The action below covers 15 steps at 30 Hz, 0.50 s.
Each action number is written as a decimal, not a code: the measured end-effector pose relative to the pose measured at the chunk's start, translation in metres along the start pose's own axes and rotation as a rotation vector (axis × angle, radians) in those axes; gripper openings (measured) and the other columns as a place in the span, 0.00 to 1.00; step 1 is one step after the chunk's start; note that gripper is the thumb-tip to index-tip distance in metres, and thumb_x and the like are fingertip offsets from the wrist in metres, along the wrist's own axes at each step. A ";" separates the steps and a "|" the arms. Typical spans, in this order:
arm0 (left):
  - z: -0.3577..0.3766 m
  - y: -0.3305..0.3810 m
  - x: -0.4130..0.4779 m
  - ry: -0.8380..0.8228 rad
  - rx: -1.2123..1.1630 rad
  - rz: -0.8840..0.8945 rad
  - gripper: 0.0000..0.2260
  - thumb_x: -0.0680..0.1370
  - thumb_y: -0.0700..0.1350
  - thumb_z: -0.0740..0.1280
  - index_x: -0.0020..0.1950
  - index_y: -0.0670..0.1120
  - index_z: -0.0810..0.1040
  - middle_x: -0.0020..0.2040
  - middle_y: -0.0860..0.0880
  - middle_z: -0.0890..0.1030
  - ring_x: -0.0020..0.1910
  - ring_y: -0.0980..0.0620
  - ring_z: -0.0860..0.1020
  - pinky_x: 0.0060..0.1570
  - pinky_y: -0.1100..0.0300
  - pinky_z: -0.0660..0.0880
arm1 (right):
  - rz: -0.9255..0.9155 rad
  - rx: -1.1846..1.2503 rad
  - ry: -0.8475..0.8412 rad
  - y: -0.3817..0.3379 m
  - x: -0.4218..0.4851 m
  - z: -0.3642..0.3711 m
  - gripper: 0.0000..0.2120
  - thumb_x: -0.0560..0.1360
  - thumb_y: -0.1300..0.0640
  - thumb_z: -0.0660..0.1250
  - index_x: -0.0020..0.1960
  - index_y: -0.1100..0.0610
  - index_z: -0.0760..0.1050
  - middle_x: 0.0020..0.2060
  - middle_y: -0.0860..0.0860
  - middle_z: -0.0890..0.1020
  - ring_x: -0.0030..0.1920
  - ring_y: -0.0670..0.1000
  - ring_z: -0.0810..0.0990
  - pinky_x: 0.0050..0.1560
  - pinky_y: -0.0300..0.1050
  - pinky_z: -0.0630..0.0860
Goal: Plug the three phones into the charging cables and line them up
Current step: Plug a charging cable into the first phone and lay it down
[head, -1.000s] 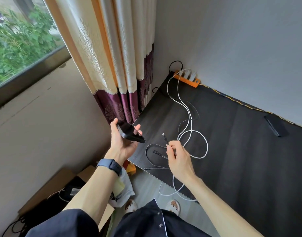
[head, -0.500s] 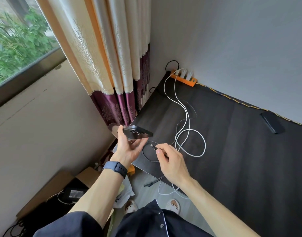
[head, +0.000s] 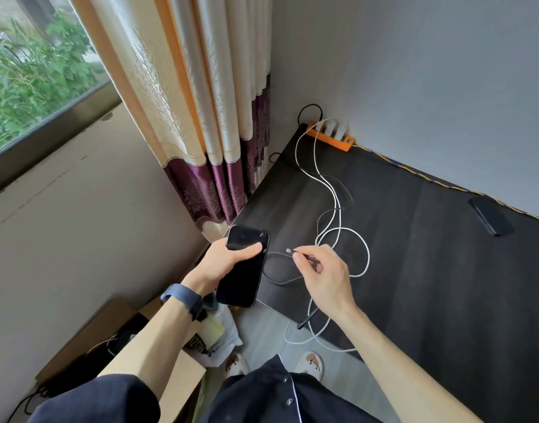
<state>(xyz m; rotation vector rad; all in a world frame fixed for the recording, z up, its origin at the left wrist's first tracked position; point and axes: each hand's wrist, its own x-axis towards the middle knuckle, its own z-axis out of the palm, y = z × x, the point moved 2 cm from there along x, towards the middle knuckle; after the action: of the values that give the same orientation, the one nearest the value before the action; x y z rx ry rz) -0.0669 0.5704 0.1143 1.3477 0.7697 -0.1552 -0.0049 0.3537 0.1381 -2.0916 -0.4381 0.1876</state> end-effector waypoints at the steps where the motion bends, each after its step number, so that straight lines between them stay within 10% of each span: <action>1: -0.002 0.002 -0.002 -0.029 0.062 -0.002 0.12 0.68 0.48 0.80 0.48 0.46 0.86 0.45 0.47 0.87 0.43 0.49 0.85 0.52 0.50 0.82 | -0.017 -0.012 -0.002 -0.001 0.002 0.000 0.04 0.77 0.53 0.70 0.49 0.47 0.83 0.41 0.43 0.80 0.43 0.44 0.80 0.47 0.40 0.74; 5: -0.005 0.012 -0.006 -0.181 0.305 0.001 0.13 0.67 0.48 0.81 0.48 0.45 0.87 0.47 0.44 0.87 0.47 0.46 0.85 0.53 0.51 0.82 | -0.090 -0.095 -0.053 -0.010 0.007 -0.002 0.05 0.77 0.48 0.67 0.51 0.42 0.82 0.42 0.42 0.79 0.46 0.45 0.78 0.52 0.54 0.75; 15: -0.003 0.028 -0.006 -0.370 0.641 0.013 0.15 0.65 0.49 0.82 0.48 0.44 0.87 0.46 0.44 0.88 0.49 0.45 0.85 0.55 0.49 0.81 | -0.171 -0.252 -0.259 -0.021 0.014 0.000 0.06 0.78 0.47 0.66 0.53 0.41 0.80 0.44 0.42 0.78 0.49 0.46 0.73 0.58 0.51 0.68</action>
<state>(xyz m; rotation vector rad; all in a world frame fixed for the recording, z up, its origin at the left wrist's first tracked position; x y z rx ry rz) -0.0580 0.5782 0.1409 1.8544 0.4033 -0.6653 0.0029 0.3685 0.1561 -2.2706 -0.8304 0.3172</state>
